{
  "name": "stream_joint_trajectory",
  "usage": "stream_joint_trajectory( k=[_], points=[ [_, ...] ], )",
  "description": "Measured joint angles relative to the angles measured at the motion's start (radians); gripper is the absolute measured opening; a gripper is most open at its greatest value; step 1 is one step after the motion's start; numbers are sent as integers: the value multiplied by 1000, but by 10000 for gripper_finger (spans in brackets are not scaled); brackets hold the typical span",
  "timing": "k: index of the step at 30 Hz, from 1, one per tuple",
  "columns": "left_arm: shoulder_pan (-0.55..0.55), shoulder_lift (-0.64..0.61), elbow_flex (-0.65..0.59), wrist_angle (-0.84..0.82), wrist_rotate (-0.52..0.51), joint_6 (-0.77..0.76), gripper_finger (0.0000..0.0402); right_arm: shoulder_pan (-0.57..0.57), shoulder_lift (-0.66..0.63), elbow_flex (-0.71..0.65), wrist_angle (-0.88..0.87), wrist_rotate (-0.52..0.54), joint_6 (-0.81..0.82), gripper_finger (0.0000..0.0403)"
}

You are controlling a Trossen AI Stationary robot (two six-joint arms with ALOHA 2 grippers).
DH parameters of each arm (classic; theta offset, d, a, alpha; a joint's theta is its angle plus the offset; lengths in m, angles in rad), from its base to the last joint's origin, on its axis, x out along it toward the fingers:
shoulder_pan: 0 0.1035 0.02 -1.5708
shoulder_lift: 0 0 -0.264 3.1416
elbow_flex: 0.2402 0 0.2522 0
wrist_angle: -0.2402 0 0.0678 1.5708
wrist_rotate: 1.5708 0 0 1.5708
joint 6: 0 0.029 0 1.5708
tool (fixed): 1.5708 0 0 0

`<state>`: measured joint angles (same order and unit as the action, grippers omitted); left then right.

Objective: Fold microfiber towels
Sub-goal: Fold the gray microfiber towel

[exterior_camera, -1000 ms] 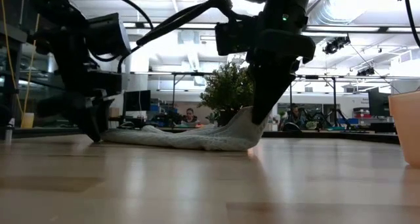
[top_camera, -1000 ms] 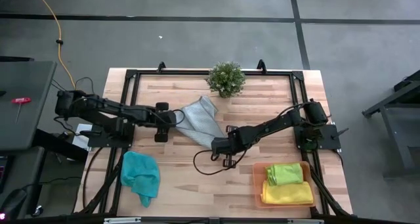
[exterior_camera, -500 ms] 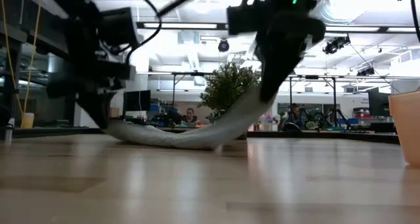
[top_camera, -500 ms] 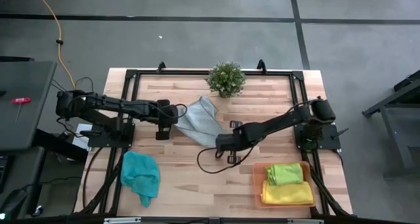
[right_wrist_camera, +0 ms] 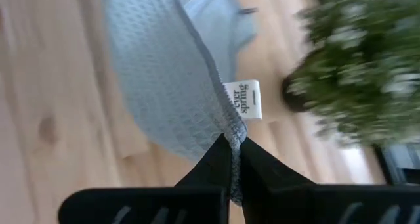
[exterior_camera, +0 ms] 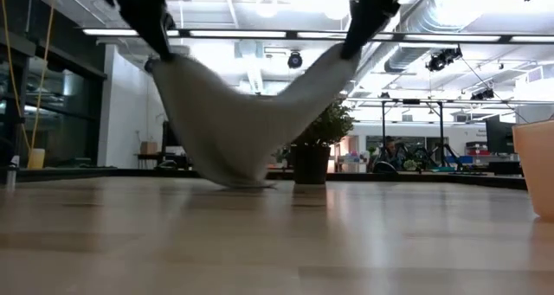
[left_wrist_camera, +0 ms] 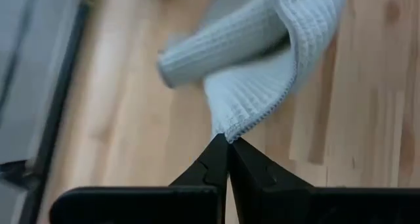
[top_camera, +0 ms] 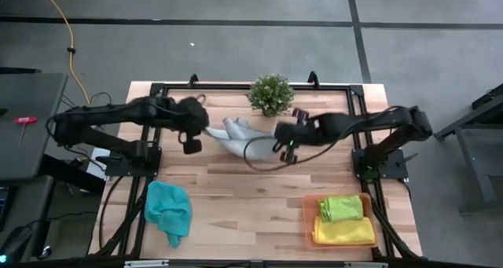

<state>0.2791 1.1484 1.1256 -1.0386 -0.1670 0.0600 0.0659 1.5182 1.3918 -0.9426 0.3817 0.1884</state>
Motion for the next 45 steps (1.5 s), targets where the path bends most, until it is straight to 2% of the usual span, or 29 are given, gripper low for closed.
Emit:
stream_joint_trajectory(
  k=[4,10,14,19,24,27,30,35,38,45],
  points=[
    [24,-33,97,-59,-68,-65,0,-78,-70,0,33,-2,-37,0],
    [95,-47,220,-144,-110,-83,0,-158,-202,0,36,-31,-50,0],
    [163,-47,281,-144,-165,-23,0,-208,-255,0,-28,-26,-55,0],
    [237,-34,354,-114,-218,66,0,-256,-284,0,-1,-15,-104,0],
    [226,-36,381,-161,-210,107,0,-248,-287,0,20,-7,-138,0],
    [168,-38,381,-281,-152,47,0,-194,-288,0,10,2,-144,0],
    [68,-38,349,-366,-77,-94,0,-133,-285,0,-26,-60,-107,0],
    [-177,-40,185,-346,8,-363,0,-4,-219,0,-115,-118,3,0],
    [-325,-36,48,-268,47,-520,0,73,-153,0,-124,-154,62,0],
    [-593,-33,-241,115,107,-925,0,225,48,0,-53,-279,172,0]
  ],
)
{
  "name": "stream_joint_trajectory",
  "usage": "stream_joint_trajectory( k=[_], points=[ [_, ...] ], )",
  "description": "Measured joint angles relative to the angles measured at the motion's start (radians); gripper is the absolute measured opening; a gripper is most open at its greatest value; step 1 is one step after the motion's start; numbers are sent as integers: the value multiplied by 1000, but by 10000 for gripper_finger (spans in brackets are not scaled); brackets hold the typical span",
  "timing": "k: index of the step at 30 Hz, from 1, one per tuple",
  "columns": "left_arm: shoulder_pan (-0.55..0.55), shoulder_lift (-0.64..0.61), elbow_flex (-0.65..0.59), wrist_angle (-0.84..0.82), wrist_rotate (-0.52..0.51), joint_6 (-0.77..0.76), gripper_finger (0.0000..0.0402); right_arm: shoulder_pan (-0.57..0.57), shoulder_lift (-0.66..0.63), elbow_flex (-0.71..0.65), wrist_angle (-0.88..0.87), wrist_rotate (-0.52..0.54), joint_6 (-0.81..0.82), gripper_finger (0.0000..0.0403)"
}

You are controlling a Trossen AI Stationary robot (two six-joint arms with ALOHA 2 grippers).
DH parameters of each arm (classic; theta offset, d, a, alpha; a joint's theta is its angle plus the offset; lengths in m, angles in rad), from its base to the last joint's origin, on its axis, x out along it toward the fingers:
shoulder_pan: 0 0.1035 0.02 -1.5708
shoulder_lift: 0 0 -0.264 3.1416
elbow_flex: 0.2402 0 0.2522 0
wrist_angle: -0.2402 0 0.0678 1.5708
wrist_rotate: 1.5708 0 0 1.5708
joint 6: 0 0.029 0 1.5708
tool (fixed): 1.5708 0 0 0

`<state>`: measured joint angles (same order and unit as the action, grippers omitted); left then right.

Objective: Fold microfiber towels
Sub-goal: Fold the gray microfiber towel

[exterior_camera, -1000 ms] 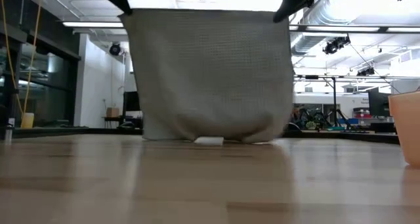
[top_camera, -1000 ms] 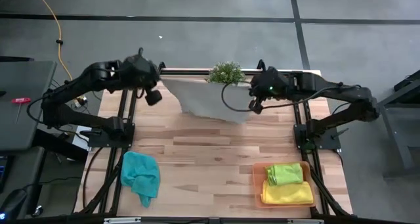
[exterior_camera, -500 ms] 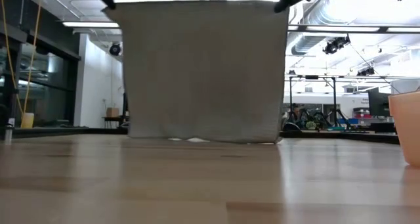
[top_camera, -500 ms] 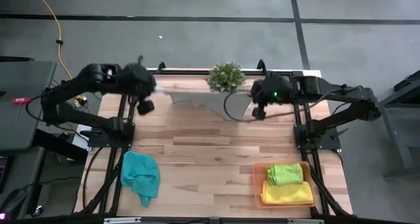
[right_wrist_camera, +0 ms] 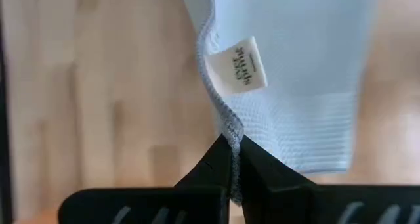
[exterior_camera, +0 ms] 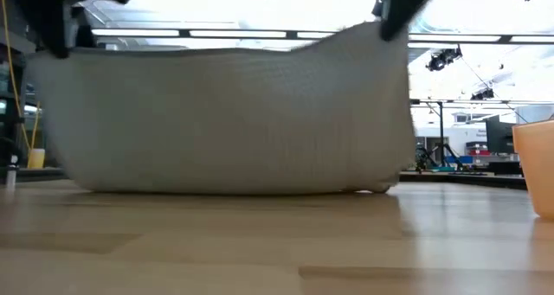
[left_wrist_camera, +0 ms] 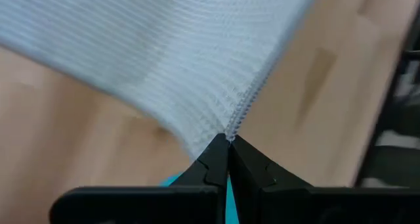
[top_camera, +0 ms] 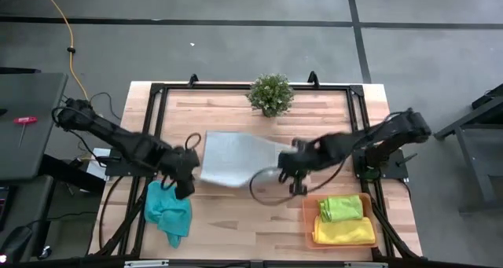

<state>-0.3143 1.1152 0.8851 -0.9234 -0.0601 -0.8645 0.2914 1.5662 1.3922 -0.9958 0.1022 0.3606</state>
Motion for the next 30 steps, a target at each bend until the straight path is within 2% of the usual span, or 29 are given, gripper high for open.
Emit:
stream_joint_trajectory(
  k=[4,8,12,15,18,21,25,30],
  points=[
    [-97,0,-93,154,-10,-156,0,70,111,0,5,-80,10,0],
    [-148,0,-138,190,-26,-264,0,110,189,0,11,-120,47,0],
    [-166,-1,-159,209,12,-283,0,119,224,0,27,-129,59,0],
    [-140,-3,-151,214,22,-235,0,92,200,0,7,-88,49,0],
    [-66,-26,-110,187,-21,-128,0,31,126,0,-59,-2,22,0],
    [64,-60,-34,122,-72,37,0,-61,23,0,-122,99,-30,0],
    [289,-103,94,50,-140,300,0,-221,-126,0,-148,215,-118,0],
    [585,-102,294,-39,-175,641,0,-401,-244,14,-147,333,-275,0]
  ],
)
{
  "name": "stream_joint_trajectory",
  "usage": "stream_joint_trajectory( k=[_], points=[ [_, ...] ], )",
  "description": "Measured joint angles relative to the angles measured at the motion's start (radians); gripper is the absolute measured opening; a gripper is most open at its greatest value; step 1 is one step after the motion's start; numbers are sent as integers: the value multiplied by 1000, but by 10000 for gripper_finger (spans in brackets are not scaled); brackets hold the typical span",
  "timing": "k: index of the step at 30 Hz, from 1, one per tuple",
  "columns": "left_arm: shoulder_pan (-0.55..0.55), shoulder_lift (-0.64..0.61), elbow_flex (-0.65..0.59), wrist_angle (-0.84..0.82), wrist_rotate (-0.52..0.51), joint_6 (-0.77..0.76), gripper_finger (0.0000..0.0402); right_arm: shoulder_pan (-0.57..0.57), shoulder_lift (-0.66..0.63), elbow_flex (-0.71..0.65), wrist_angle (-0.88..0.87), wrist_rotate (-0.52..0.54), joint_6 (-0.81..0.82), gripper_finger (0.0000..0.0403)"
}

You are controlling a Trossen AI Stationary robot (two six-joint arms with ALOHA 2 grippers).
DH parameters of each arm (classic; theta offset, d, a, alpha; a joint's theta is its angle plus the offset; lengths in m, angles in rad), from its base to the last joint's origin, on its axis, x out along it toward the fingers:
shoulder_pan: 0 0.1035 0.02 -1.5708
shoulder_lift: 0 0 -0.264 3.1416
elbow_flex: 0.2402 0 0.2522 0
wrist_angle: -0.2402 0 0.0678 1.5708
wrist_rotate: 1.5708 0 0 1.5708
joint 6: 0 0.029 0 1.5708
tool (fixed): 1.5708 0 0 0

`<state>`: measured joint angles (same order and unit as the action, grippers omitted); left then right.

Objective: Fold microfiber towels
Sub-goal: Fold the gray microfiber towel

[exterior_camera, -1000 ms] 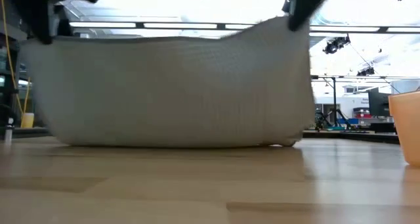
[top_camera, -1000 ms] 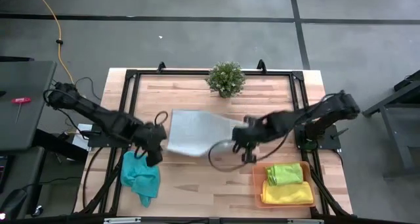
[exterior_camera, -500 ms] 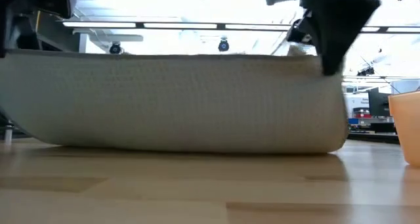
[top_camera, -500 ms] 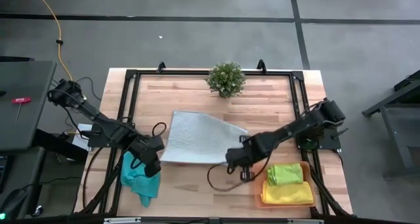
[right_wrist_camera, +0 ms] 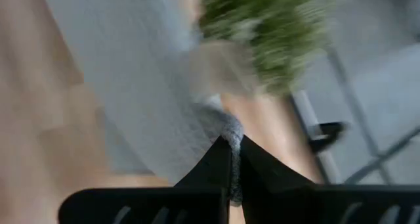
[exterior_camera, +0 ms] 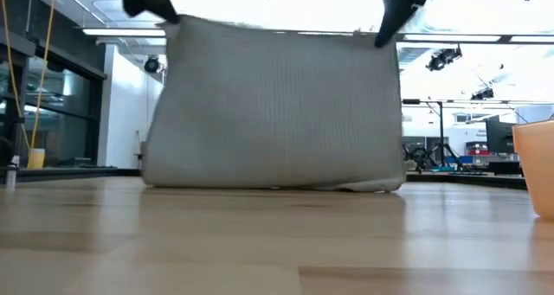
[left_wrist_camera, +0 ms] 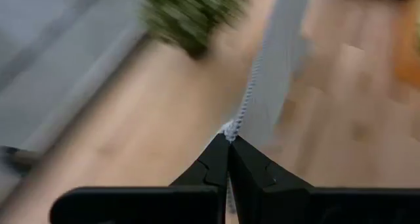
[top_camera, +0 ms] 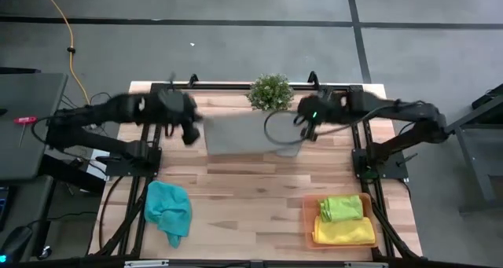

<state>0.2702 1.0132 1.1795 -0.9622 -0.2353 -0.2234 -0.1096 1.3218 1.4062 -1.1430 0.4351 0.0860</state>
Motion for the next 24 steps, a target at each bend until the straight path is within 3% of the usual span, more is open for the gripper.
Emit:
stream_joint_trajectory(
  k=[5,11,14,18,24],
  points=[
    [176,33,223,-109,0,206,0,-55,-25,119,8,45,-111,0],
    [148,39,306,-306,14,189,0,31,-12,182,6,9,-96,0],
    [63,39,264,-404,23,83,0,104,-12,117,5,-40,-8,0],
    [-93,40,138,-412,32,-83,0,208,-11,-35,86,-98,133,0],
    [-324,45,-128,-206,119,-353,0,364,-11,-306,350,-189,395,0]
  ],
)
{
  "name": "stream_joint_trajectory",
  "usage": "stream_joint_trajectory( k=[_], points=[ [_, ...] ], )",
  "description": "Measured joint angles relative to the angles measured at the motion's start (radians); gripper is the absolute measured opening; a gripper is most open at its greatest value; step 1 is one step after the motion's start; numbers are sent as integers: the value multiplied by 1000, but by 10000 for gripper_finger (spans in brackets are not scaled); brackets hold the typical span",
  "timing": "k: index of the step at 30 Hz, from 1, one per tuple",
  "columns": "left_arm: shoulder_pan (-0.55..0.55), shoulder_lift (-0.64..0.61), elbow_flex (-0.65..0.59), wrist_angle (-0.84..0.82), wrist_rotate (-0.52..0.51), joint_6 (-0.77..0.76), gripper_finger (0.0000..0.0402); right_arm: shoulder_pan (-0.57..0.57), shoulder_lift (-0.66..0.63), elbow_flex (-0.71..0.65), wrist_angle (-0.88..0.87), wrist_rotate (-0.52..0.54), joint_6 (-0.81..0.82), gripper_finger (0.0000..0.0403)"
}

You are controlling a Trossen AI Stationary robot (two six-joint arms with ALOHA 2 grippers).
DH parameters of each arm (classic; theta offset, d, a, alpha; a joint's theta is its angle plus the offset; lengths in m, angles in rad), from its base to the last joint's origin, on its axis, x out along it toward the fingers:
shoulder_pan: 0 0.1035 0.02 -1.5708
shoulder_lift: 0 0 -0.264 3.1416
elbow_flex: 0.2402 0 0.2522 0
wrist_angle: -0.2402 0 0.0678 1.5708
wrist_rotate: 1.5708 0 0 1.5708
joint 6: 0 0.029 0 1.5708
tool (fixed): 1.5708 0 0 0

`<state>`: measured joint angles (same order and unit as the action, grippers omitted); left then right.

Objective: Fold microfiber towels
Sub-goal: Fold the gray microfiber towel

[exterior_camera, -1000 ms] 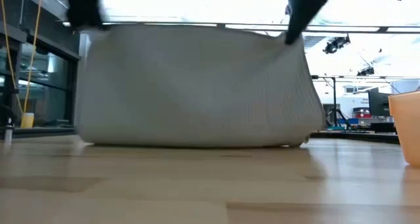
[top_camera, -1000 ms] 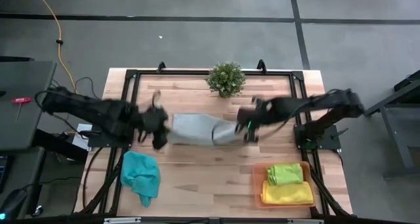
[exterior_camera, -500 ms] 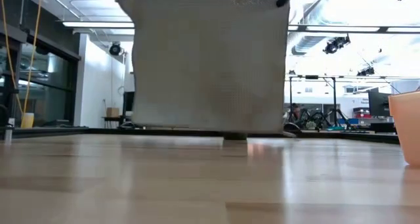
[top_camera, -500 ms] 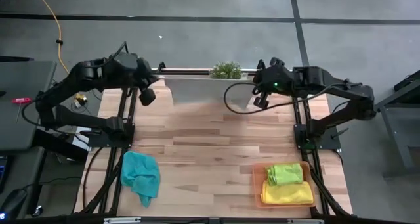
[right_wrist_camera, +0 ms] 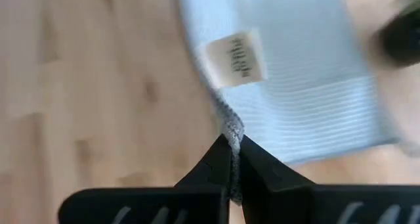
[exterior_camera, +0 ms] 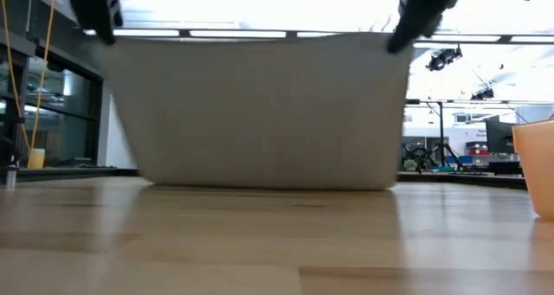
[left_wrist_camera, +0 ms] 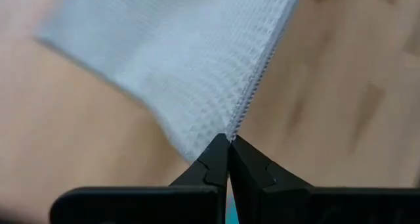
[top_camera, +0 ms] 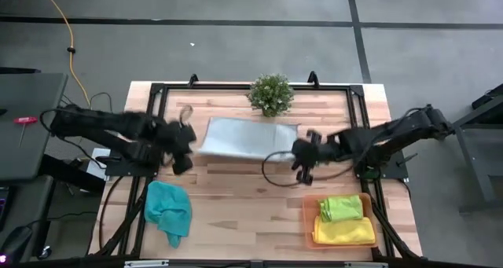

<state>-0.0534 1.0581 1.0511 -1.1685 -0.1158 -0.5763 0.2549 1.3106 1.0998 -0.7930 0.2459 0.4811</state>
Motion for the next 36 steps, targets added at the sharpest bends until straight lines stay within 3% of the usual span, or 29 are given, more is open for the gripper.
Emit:
stream_joint_trajectory(
  k=[6,9,13,19,27,36],
  points=[
    [-217,28,-272,427,77,-329,0,144,0,-215,308,-46,288,0],
    [-301,55,-350,584,79,-456,0,192,0,-270,372,-56,386,0],
    [-332,80,-368,600,50,-494,0,186,-1,-282,329,-29,463,0],
    [-247,70,-367,520,-57,-434,0,51,1,-282,281,-7,464,0],
    [-64,138,-367,508,-101,-234,0,-140,45,-282,248,-3,467,0],
    [115,243,-368,540,-189,-27,0,-236,135,-282,240,-11,438,0]
  ],
)
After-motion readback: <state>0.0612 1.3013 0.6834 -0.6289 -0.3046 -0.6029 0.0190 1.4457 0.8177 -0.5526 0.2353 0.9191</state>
